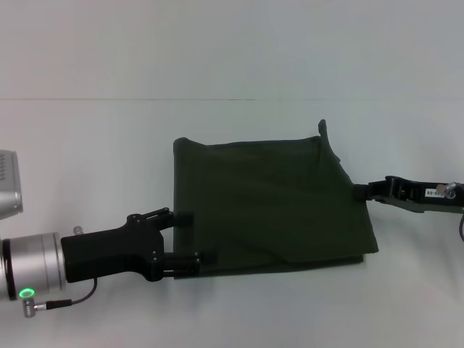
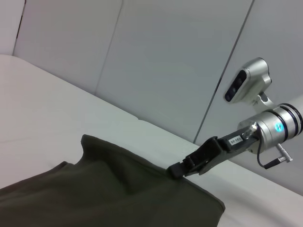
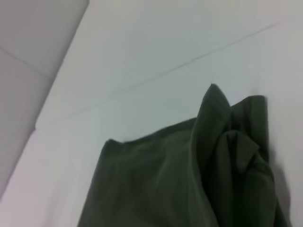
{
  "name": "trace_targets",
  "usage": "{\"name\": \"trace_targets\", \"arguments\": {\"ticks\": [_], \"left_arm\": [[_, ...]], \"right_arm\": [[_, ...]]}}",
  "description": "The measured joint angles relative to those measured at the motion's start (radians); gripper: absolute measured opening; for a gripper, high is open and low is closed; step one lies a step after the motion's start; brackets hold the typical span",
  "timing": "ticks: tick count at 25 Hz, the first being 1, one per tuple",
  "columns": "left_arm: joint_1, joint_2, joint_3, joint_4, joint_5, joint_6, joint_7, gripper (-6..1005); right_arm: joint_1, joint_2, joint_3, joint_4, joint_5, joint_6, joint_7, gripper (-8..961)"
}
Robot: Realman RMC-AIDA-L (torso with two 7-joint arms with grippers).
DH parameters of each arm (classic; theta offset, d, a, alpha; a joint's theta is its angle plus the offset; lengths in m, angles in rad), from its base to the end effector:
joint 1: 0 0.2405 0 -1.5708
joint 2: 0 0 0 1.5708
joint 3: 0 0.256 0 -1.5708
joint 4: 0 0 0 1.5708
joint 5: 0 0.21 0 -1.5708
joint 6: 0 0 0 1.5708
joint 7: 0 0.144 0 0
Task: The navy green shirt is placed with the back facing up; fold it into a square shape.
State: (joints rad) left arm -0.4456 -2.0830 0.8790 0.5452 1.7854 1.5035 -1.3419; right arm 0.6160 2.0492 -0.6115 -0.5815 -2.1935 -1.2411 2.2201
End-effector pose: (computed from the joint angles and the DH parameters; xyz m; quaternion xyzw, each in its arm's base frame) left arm -0.2708 0.3035 -0.0302 -0.9184 -0.2563 -0.2812 0.1087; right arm 0.2945 0.3719 0.0016 -0.7532 0.6029 0.2039 0.1661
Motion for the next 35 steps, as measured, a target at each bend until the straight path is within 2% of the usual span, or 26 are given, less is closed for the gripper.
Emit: {"name": "trace_targets", "arguments": {"ticks": [9, 15, 22, 30, 35], "left_arm": [[0.000, -0.003, 0.000, -0.001, 0.000, -0.008, 0.007, 937], [-0.001, -0.003, -0.007, -0.002, 0.000, -0.008, 0.007, 937], [0.001, 0.000, -0.004, 0.003, 0.000, -0.008, 0.013, 937], [0.004, 0.001, -0.002, 0.001, 0.000, -0.008, 0.030, 937], [0.006, -0.002, -0.002, 0.000, 0.000, -0.018, 0.038, 937]], "right_arm": [[-0.029, -0.014, 0.020, 0.041, 0.104, -0.005, -0.001, 66], [-0.012, -0.032, 0.020, 0.033, 0.167, 0.018, 0.005, 294], [0.109, -0.051, -0.032, 0.038, 0.109, 0.122, 0.075, 444], [0.184, -0.039, -0.152, 0.070, 0.039, 0.230, 0.189, 577], [0.198, -0.027, -0.174, 0.099, 0.039, 0.280, 0.186, 568]]}}
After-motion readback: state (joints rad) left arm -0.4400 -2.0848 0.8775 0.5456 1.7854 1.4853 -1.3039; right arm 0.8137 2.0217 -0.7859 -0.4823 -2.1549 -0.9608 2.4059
